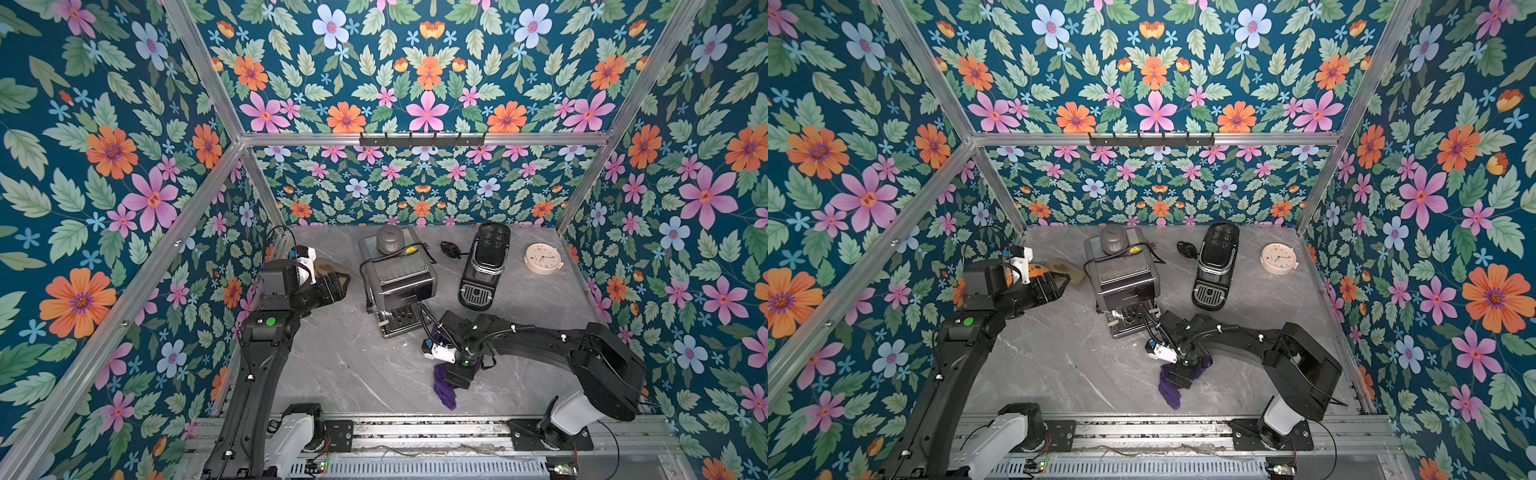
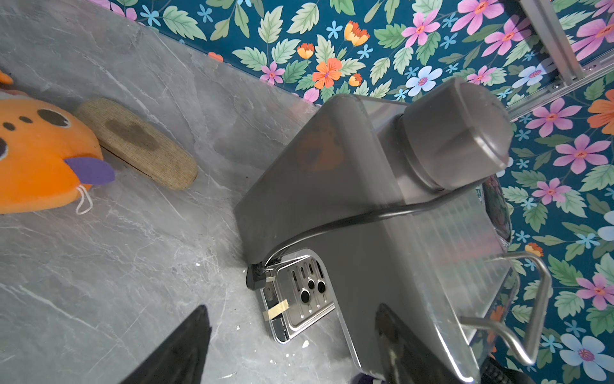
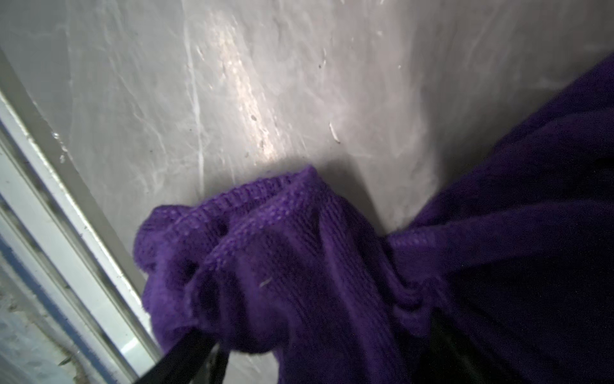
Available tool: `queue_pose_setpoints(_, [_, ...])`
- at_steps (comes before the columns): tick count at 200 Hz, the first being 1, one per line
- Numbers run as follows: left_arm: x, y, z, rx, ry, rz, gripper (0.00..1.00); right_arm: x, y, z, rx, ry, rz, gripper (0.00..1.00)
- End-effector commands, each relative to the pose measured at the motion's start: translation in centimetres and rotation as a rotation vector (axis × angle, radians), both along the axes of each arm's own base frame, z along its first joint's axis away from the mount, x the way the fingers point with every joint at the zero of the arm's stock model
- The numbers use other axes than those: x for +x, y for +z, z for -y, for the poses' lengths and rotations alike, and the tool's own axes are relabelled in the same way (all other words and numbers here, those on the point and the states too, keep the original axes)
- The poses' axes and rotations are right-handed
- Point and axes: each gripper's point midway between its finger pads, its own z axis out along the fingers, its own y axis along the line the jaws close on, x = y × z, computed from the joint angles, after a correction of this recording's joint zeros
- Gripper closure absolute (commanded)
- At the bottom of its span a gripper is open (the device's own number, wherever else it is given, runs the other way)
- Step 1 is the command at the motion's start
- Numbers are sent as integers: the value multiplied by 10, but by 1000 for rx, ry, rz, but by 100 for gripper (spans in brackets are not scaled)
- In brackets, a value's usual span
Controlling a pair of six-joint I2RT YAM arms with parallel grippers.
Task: Wipe the surface of a coffee machine
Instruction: Pick up the cleaning item at the center of the board.
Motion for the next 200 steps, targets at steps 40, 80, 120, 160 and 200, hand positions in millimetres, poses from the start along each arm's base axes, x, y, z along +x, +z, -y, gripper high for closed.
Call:
queue_pose_setpoints(40, [-3, 3, -2, 19, 0, 17, 21, -2, 15, 0, 12, -16, 4, 15])
queue_pose_setpoints(80, [-1, -2, -3, 35, -4, 6, 21, -2, 44, -4, 76, -46, 24, 1])
queue_pose_setpoints(120, [4, -5, -1, 30, -10, -7, 21, 3, 36, 1, 63, -73, 62, 1])
queue_pose_setpoints(160, [7, -8, 0, 21, -7, -17, 22, 4, 5, 0, 23, -94, 30, 1])
queue_pose_setpoints(200, [7, -9, -1, 20, 1, -17, 22, 9, -7, -4, -6, -102, 18, 23])
